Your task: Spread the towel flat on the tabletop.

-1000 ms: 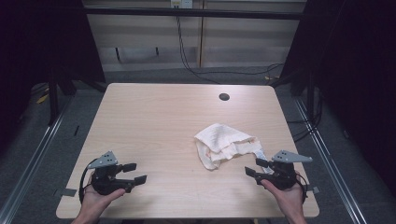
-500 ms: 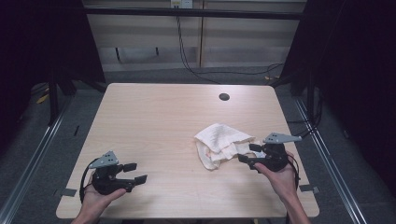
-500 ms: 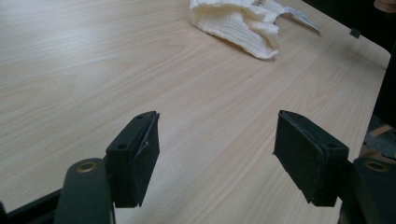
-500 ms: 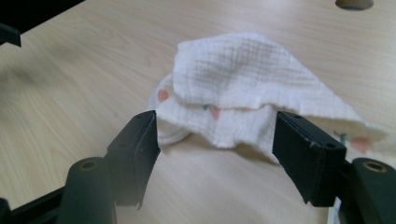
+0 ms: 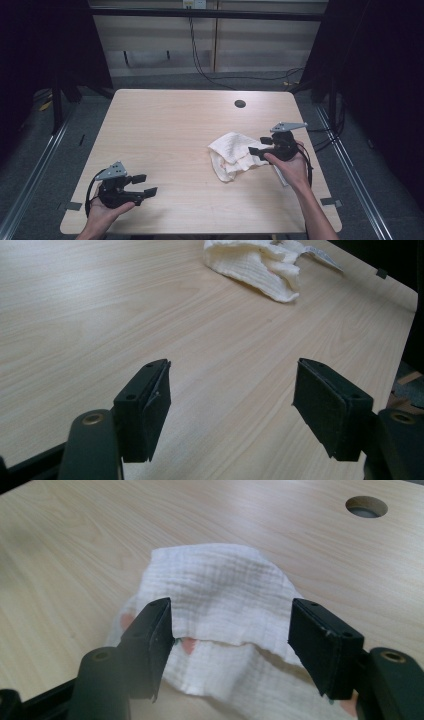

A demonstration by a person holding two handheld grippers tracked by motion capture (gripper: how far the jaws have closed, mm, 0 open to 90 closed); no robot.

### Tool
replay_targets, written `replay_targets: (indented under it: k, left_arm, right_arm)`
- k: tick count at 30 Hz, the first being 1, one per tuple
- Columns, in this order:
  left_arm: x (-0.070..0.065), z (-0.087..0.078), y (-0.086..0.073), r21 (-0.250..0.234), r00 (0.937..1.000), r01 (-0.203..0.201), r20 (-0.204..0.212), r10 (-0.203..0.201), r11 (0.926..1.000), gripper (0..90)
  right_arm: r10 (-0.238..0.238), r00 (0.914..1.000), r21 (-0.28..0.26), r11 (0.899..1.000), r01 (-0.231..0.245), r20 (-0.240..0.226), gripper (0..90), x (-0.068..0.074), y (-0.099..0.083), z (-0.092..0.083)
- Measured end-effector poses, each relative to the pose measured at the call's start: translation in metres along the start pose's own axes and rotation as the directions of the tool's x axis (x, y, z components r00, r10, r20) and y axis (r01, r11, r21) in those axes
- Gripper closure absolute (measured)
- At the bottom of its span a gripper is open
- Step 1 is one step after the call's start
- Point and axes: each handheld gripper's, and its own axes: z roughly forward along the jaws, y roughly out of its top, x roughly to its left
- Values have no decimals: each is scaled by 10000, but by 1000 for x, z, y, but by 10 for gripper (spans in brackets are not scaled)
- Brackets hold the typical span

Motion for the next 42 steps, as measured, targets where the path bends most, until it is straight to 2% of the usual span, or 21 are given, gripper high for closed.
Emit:
replay_targets:
  k: [1, 2, 5, 9, 11, 12, 15, 16, 19, 20, 23, 25, 26, 27, 28, 31, 32, 35, 36, 38, 42]
  left_arm:
    - [0, 0, 0, 0, 10000, 0, 0, 0, 10000, 309]
    - [0, 0, 0, 14, 10000, -21, -2, 21, 10000, 309]
    - [0, -1, 0, -11, 10000, -1, -16, 1, 10000, 309]
    - [1, -1, 0, 19, 10000, -33, -30, 33, 10000, 311]
    - [0, -1, 0, 13, 10000, -74, -61, 74, 10000, 313]
    - [0, -2, 0, 15, 9999, -110, -30, 110, 9999, 313]
    - [0, -1, 0, 36, 9999, -116, -17, 116, 9999, 313]
    - [1, 0, 1, 57, 9999, -102, -51, 103, 9999, 313]
    - [0, 0, 1, 107, 9999, -142, -20, 142, 9998, 313]
    - [0, 0, 1, 103, 9999, -157, -21, 157, 9998, 313]
    - [0, 0, 1, 62, 9999, -141, 5, 141, 9999, 313]
    - [0, -1, 0, 37, 9999, -120, -2, 120, 9999, 313]
    - [1, -1, 0, 38, 9999, -94, -38, 94, 9999, 313]
    - [1, -1, 0, 38, 9999, -94, -38, 94, 9999, 313]
    - [1, 0, 0, 59, 9999, -109, -5, 109, 9999, 313]
    - [0, 1, 1, 111, 9999, -164, -2, 164, 9998, 313]
    - [0, 2, 1, 143, 9999, -151, 7, 151, 9998, 312]
    - [-1, 2, 1, 139, 9999, -162, 13, 162, 9998, 312]
    - [0, 2, 1, 209, 9998, -213, -15, 213, 9996, 312]
    - [0, 3, 1, 208, 9998, -189, 29, 189, 9996, 312]
    - [1, 3, 1, 178, 9998, -185, -5, 185, 9997, 312]
  right_arm:
    - [0, 10000, 0, 10000, 0, 0, 342, 0, 0, 0]
    - [-49, 9999, 136, 9999, 47, 152, 357, -5, 1, 8]
    - [9, 9999, 307, 9995, -14, 165, 372, -11, -1, 19]
    - [234, 9997, 477, 9986, -232, -30, 375, -15, -7, 30]
    - [405, 9992, 613, 9973, -405, 17, 369, -15, -15, 39]
    - [427, 9991, 850, 9955, -426, 9, 366, -16, -24, 46]
    - [428, 9990, 1028, 9938, -435, 86, 367, -16, -29, 51]
    - [576, 9983, 939, 9940, -569, -44, 373, -19, -28, 54]
    - [528, 9986, 891, 9946, -525, -10, 383, -21, -26, 57]
    - [509, 9986, 1058, 9930, -519, 118, 384, -24, -26, 62]
    - [403, 9991, 1416, 9891, -415, 114, 391, -25, -30, 69]
    - [241, 9996, 1443, 9892, -261, 158, 405, -23, -33, 73]
    - [137, 9995, 1336, 9909, -176, 297, 456, -22, -35, 73]
    - [137, 9995, 1336, 9909, -176, 297, 456, -22, -35, 73]
    - [-220, 9975, 1438, 9895, 122, 666, 531, -19, -36, 72]
    - [-348, 9957, 1334, 9908, 232, 854, 568, -18, -37, 73]
    - [-473, 9946, 1481, 9884, 332, 924, 623, -16, -36, 72]
    - [-650, 9936, 1421, 9885, 515, 924, 675, -15, -37, 72]
    - [-705, 9940, 1313, 9896, 591, 837, 733, -13, -38, 73]
    - [-740, 9940, 1315, 9893, 630, 807, 769, -10, -38, 73]
    - [-659, 9975, 1245, 9903, 625, 237, 840, -7, -38, 73]
